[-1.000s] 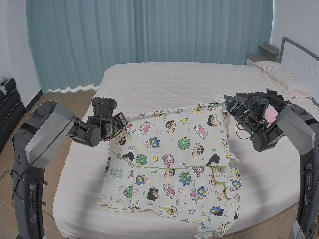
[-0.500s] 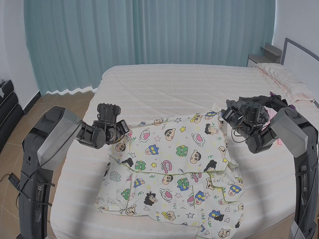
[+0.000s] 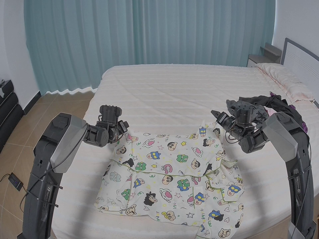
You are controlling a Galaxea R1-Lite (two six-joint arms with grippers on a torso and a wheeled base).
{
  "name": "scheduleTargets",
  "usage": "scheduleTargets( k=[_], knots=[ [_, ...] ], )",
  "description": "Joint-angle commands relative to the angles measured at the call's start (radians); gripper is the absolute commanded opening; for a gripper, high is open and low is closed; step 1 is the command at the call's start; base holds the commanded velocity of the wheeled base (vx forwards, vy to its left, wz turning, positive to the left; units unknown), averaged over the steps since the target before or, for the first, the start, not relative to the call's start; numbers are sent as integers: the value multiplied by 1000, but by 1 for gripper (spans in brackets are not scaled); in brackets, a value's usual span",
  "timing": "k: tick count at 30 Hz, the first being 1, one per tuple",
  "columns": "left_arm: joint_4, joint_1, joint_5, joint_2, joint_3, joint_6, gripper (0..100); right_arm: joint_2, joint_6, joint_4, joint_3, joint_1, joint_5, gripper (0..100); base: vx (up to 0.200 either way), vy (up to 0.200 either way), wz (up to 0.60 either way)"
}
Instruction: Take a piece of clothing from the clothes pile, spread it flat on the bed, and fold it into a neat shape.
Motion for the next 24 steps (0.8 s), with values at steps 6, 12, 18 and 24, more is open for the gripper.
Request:
scheduleTargets(
  k=[6,12,18,24],
  knots=[
    [39,47,30,54,-74,-50,100,26,120,131,-76,-57,-71,100,0,0,0],
    [107,87,-41,-97,31,-156,100,-173,117,72,205,-117,41,100,0,0,0],
    [53,84,-220,-334,374,-210,100,-362,16,-142,641,-171,228,100,0,0,0],
    [-62,53,-331,-495,683,-264,100,-457,-4,-333,920,-164,271,100,0,0,0]
  ],
)
